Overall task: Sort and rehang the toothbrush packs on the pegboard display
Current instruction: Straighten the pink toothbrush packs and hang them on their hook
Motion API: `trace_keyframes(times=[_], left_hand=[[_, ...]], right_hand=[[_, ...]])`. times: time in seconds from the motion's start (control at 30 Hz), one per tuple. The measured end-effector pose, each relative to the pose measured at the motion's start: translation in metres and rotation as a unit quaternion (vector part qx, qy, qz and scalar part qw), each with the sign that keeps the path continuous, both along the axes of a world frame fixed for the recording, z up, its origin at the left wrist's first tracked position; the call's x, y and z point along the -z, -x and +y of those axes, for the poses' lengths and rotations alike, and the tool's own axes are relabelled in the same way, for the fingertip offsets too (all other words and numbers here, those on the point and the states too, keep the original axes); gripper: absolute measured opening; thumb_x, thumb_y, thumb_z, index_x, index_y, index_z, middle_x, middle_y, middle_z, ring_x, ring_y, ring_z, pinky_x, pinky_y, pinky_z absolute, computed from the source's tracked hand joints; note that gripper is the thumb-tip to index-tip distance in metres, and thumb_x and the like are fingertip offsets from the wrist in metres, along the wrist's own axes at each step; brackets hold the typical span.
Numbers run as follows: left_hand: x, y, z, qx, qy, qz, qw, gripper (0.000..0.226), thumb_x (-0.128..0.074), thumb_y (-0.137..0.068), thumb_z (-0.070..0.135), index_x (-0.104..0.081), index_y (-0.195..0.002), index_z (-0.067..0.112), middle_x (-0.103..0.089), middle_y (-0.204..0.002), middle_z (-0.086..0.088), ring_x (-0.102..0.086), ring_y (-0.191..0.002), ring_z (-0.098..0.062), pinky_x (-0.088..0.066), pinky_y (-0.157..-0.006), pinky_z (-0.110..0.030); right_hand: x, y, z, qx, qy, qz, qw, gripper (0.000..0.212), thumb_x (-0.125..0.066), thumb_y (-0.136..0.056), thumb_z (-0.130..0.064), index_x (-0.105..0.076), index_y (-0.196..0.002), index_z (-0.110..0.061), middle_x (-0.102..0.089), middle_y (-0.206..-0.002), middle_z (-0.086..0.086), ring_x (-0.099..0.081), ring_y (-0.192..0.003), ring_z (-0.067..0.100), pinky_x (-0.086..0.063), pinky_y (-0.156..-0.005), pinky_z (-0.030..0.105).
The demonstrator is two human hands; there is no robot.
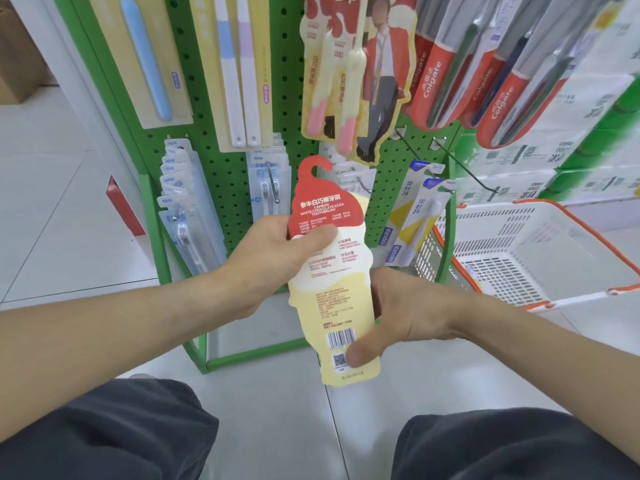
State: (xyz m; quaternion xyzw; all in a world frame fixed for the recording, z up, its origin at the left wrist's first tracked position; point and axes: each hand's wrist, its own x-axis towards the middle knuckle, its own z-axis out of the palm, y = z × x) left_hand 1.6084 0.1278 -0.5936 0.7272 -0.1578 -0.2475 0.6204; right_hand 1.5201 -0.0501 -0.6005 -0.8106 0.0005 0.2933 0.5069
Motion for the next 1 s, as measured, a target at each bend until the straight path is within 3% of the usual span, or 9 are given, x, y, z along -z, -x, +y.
trace_keyframes(times=[0.13, 0.27, 0.4, 0.47, 0.6, 0.7, 0.8, 0.87, 1.0], left_hand=[[-0.002, 0.000, 0.000, -0.032, 0.006, 0.015, 0.999, 0.043, -0.069, -0.077, 0.054, -0.075, -0.084, 0.012, -0.078, -0.087, -0.008, -0.074, -0.073, -0.016, -0.058, -0.071, -0.028], [-0.002, -0.006, 0.002, -0.049, -0.019, 0.011, 0.999, 0.040, -0.067, -0.088, 0.050, -0.075, -0.088, 0.011, -0.077, -0.080, -0.002, -0.073, -0.068, -0.014, -0.055, -0.064, -0.026], [-0.002, -0.015, 0.007, -0.045, -0.029, 0.006, 0.999, 0.039, -0.066, -0.091, 0.047, -0.075, -0.092, 0.010, -0.078, -0.082, -0.003, -0.074, -0.069, -0.016, -0.058, -0.058, -0.027], [-0.004, -0.018, 0.011, -0.012, -0.027, 0.024, 0.999, 0.037, -0.069, -0.086, 0.045, -0.074, -0.094, 0.010, -0.079, -0.085, -0.004, -0.076, -0.074, -0.019, -0.060, -0.058, -0.028], [-0.007, -0.017, 0.014, 0.039, -0.019, 0.028, 0.999, 0.040, -0.076, -0.074, 0.035, -0.074, -0.103, 0.007, -0.079, -0.093, -0.008, -0.077, -0.083, -0.025, -0.062, -0.061, -0.031], [-0.007, -0.017, 0.014, 0.037, -0.030, 0.016, 0.999, 0.031, -0.079, -0.082, 0.026, -0.073, -0.106, 0.008, -0.079, -0.095, -0.007, -0.077, -0.084, -0.023, -0.062, -0.061, -0.032], [-0.002, -0.018, 0.014, 0.027, -0.035, 0.034, 0.998, 0.029, -0.076, -0.088, 0.026, -0.070, -0.111, 0.011, -0.078, -0.100, -0.005, -0.077, -0.089, -0.020, -0.064, -0.067, -0.037], [0.004, -0.016, 0.014, 0.019, -0.063, 0.049, 0.997, 0.024, -0.075, -0.089, 0.029, -0.069, -0.106, 0.014, -0.077, -0.102, -0.007, -0.076, -0.088, -0.022, -0.065, -0.071, -0.041], [0.006, -0.005, 0.009, 0.007, -0.084, 0.063, 0.994, 0.020, -0.075, -0.090, 0.026, -0.063, -0.099, 0.012, -0.069, -0.102, -0.013, -0.071, -0.097, -0.028, -0.064, -0.076, -0.041]], right_hand=[[-0.004, 0.004, 0.004, -0.059, 0.034, -0.010, 0.998, 0.053, -0.089, -0.071, 0.003, -0.068, -0.117, -0.011, -0.075, -0.114, 0.004, -0.071, -0.107, 0.021, -0.058, -0.096, 0.042], [-0.005, 0.003, 0.001, -0.063, 0.034, -0.016, 0.997, 0.055, -0.089, -0.072, 0.001, -0.066, -0.121, -0.011, -0.074, -0.116, 0.005, -0.070, -0.109, 0.021, -0.058, -0.094, 0.034], [-0.011, 0.004, -0.016, -0.069, -0.056, 0.043, 0.995, 0.037, -0.071, -0.090, 0.003, -0.062, -0.126, -0.005, -0.072, -0.119, 0.011, -0.070, -0.110, 0.032, -0.060, -0.086, 0.040], [-0.014, 0.005, -0.022, -0.070, -0.094, 0.085, 0.989, 0.030, -0.061, -0.099, -0.009, -0.059, -0.129, -0.002, -0.071, -0.119, 0.016, -0.071, -0.107, 0.035, -0.061, -0.084, 0.039], [-0.014, 0.008, -0.019, 0.007, -0.080, 0.095, 0.992, 0.047, -0.052, -0.096, -0.046, -0.069, -0.120, -0.009, -0.074, -0.118, 0.012, -0.072, -0.106, 0.031, -0.061, -0.082, 0.036], [-0.010, 0.006, -0.016, 0.077, -0.038, -0.004, 0.996, 0.033, -0.061, -0.096, -0.031, -0.070, -0.116, -0.005, -0.078, -0.109, 0.007, -0.075, -0.096, 0.020, -0.061, -0.075, 0.029], [-0.009, 0.003, -0.015, 0.071, 0.030, -0.098, 0.992, 0.027, -0.069, -0.096, -0.012, -0.067, -0.123, -0.011, -0.079, -0.105, 0.004, -0.076, -0.095, 0.020, -0.062, -0.084, 0.039], [-0.009, 0.004, -0.013, 0.032, 0.084, -0.130, 0.987, 0.042, -0.070, -0.093, -0.005, -0.060, -0.130, -0.022, -0.078, -0.108, -0.002, -0.076, -0.095, 0.013, -0.062, -0.084, 0.038], [-0.009, 0.004, -0.005, -0.050, 0.139, -0.193, 0.970, 0.079, -0.070, -0.089, -0.002, -0.037, -0.152, -0.037, -0.062, -0.132, -0.020, -0.058, -0.118, -0.008, -0.054, -0.098, 0.025]])
